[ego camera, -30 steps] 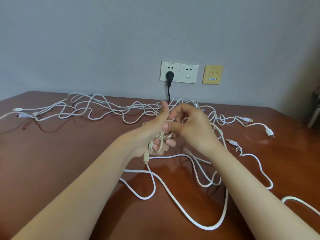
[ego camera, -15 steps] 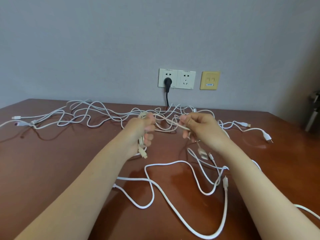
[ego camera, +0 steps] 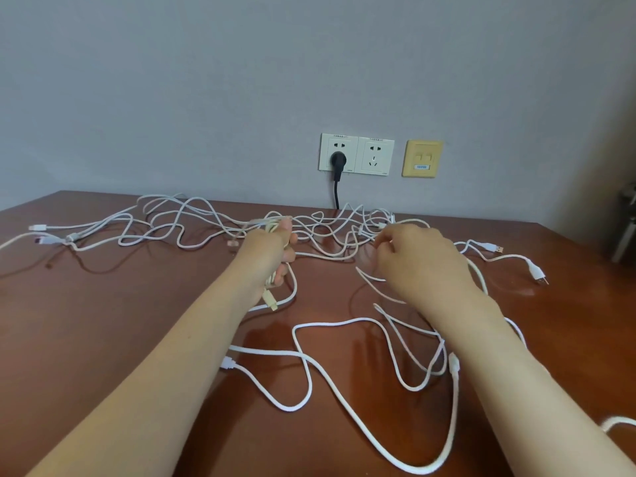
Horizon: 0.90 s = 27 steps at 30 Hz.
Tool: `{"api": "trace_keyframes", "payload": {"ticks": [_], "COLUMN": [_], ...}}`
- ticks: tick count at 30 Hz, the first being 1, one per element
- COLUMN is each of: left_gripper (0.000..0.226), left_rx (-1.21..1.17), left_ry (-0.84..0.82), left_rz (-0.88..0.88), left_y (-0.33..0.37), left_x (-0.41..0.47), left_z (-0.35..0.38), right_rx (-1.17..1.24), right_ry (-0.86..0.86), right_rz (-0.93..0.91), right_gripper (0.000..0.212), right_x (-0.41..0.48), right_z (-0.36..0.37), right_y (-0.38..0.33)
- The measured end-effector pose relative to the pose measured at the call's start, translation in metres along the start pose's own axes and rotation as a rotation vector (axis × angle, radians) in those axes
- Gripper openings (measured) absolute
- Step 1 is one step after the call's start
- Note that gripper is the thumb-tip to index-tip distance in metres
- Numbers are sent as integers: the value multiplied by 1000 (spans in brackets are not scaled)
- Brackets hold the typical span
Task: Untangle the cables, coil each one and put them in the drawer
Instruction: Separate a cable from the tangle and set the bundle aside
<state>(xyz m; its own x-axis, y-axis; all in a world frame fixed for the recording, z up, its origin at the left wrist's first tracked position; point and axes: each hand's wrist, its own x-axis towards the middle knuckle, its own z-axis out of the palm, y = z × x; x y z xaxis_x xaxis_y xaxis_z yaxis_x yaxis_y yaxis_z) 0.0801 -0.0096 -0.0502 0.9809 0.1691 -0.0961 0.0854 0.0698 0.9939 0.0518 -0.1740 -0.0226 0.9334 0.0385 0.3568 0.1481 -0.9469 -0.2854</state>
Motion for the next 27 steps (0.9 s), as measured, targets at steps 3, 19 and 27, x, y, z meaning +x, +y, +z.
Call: {"api": "trace_keyframes", "payload": {"ticks": [3,19,27], "left_gripper": [36,37,19], "left_rx": [158,759,614], "left_ry": [24,-221,-331], "left_rz": [64,242,240], "left_y": [-5,-13,-12], "left_x": [0,-16,-13], "left_z": [4,26,21], "right_rx": [-196,433,407], "right_ry": [9,-47,-24], "right_rz": [-15,-423,-435], "right_gripper": [29,27,27], "right_x": [-12,5,10], "right_z": [-7,41,40], "right_y": [-10,2,5]}}
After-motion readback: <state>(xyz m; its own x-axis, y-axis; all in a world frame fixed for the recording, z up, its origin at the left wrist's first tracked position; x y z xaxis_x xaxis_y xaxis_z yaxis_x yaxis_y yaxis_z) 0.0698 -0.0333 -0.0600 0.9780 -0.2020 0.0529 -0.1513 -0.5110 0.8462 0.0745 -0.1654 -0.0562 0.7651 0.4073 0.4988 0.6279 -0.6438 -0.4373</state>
